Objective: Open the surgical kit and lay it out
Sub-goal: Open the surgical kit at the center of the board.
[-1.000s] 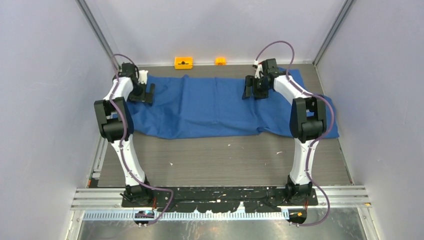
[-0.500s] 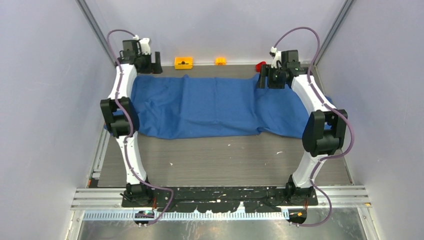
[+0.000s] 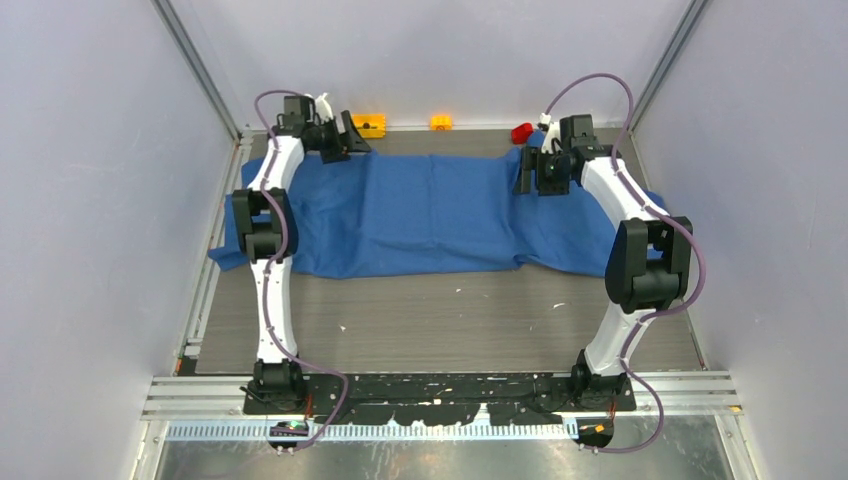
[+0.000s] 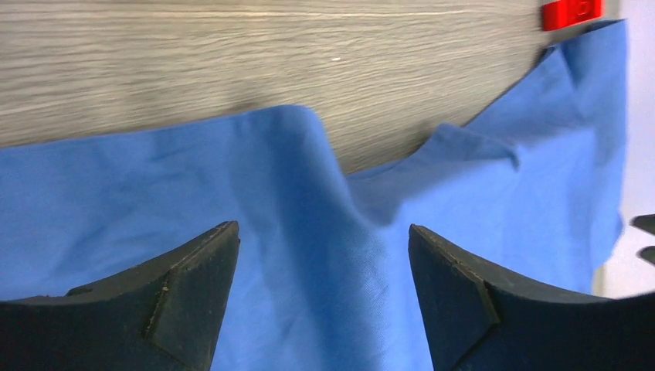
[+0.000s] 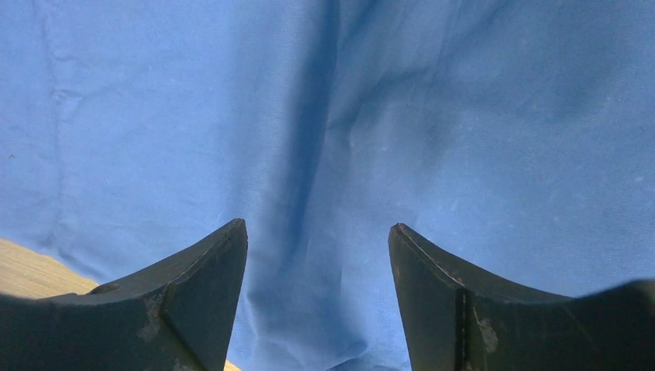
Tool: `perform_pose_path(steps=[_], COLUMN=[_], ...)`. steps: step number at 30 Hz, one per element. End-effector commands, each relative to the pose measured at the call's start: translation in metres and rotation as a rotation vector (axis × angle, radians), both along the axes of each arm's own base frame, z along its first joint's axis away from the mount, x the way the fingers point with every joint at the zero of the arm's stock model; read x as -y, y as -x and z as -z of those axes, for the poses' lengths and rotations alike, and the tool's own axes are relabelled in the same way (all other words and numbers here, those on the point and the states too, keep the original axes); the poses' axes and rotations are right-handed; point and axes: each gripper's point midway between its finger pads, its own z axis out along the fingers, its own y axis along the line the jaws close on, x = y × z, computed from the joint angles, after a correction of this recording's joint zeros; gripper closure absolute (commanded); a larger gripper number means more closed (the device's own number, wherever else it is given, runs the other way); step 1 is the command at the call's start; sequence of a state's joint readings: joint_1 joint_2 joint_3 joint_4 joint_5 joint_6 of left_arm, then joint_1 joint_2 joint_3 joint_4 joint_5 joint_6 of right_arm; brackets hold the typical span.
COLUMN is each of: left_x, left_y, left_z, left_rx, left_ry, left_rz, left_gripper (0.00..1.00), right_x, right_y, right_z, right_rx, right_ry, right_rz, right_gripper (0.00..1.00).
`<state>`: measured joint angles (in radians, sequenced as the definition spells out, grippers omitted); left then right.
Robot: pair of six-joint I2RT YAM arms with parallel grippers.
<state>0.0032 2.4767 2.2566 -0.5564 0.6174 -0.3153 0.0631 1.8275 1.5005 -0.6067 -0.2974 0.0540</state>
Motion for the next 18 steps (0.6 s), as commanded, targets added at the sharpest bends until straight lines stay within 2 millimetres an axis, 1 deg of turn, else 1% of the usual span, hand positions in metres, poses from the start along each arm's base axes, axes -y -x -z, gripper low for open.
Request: perform_pose_path(steps=[1,5,8,12,18], left_x=[0.035,0.044,0.05,0.053,0.049], left_y=[-0.009,-0.009,-0.008,-0.006,-0.004], left_z=[-0.018,-0.006,-0.004,-0.004,-0.011], left_rx=[0.005,-0.031,-0.034,-0.036,-0.008], left_ry=[0.164,0.192,0.19,0.19,0.162], left_rz=[0.021,0.022,0.032,0.036,0.045], left_gripper=[0.21,0.28,0.32,0.44,0.54], right_x=[0.001,0.002,0.003,0.004,0.003], right_y=[0.0,0.003,0.005,0.007,0.007], right_z=[-0.023,-0.017,-0.013,-0.011,-0.006], right_rx=[0.07,0.055,0.045,0.037,0.024], right_ry=[-0.004,-0.005,-0.009,-0.011,-0.022], right_rz=[-0.014,-0.015,-0.014,-0.014,-0.017], right_gripper=[0.28,0.29,0.29,0.29,0.3])
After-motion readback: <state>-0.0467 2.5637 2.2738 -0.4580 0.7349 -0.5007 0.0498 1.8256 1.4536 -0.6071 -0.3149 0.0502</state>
